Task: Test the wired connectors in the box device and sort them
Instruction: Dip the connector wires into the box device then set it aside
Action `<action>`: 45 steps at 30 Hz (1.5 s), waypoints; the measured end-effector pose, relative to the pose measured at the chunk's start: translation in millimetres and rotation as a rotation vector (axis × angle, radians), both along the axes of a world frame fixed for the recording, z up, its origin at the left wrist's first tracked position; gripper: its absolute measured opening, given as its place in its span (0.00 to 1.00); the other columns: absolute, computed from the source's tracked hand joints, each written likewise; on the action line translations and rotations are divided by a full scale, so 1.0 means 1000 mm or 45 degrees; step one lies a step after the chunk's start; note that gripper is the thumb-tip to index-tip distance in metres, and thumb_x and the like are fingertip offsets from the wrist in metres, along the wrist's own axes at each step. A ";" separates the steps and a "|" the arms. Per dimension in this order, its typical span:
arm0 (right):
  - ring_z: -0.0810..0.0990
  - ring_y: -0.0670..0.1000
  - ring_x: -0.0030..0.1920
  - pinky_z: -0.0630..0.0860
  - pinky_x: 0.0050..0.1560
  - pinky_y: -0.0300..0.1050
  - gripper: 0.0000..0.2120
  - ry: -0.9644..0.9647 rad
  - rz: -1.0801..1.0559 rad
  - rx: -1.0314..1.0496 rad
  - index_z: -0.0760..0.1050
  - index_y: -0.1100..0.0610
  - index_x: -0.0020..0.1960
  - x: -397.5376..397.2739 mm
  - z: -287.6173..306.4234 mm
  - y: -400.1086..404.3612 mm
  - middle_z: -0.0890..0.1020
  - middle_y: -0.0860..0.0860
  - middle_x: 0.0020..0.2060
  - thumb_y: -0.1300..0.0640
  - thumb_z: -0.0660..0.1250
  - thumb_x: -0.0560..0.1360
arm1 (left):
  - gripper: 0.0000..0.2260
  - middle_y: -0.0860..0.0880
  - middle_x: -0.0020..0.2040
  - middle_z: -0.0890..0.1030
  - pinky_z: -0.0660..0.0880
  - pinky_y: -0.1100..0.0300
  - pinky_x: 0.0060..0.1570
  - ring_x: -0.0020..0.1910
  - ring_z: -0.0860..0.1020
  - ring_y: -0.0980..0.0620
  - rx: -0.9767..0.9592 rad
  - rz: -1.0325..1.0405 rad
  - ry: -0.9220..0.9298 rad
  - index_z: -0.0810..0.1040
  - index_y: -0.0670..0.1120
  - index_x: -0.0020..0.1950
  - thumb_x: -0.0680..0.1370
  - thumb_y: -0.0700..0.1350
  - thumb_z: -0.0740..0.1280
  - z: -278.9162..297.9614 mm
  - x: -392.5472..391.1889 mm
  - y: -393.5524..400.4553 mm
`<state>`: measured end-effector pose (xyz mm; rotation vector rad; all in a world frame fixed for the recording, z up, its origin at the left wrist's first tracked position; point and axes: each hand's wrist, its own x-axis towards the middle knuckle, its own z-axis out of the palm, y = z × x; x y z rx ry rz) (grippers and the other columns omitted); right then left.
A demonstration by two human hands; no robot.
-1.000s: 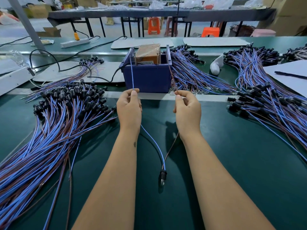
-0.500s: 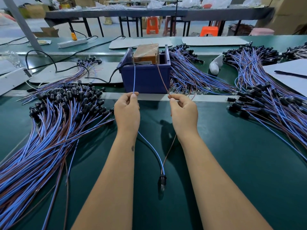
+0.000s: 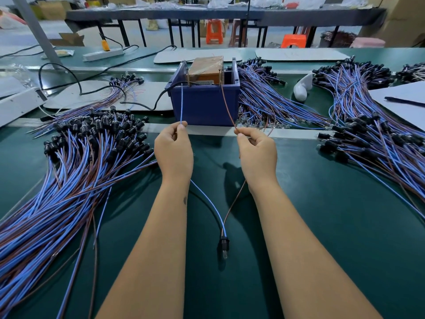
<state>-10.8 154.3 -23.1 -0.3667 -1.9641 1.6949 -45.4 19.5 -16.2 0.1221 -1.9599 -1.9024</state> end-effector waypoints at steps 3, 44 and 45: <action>0.73 0.45 0.34 0.71 0.40 0.43 0.09 -0.007 0.002 -0.007 0.82 0.50 0.50 0.000 0.001 0.001 0.78 0.44 0.33 0.58 0.64 0.77 | 0.10 0.57 0.25 0.66 0.63 0.62 0.26 0.24 0.62 0.57 -0.031 0.030 0.016 0.81 0.47 0.53 0.82 0.42 0.59 0.003 -0.005 0.002; 0.73 0.42 0.32 0.70 0.35 0.38 0.09 -0.030 0.007 -0.007 0.81 0.48 0.50 0.002 0.005 0.001 0.79 0.43 0.33 0.59 0.63 0.78 | 0.13 0.38 0.32 0.74 0.64 0.55 0.31 0.30 0.65 0.49 -0.665 0.033 0.056 0.80 0.37 0.44 0.78 0.44 0.59 0.014 -0.003 -0.001; 0.73 0.42 0.32 0.70 0.36 0.38 0.09 -0.032 0.006 -0.006 0.81 0.49 0.50 0.002 0.005 0.000 0.79 0.44 0.34 0.59 0.63 0.78 | 0.13 0.38 0.33 0.76 0.65 0.54 0.31 0.30 0.66 0.48 -0.667 0.034 0.066 0.80 0.37 0.44 0.79 0.44 0.59 0.014 -0.003 -0.001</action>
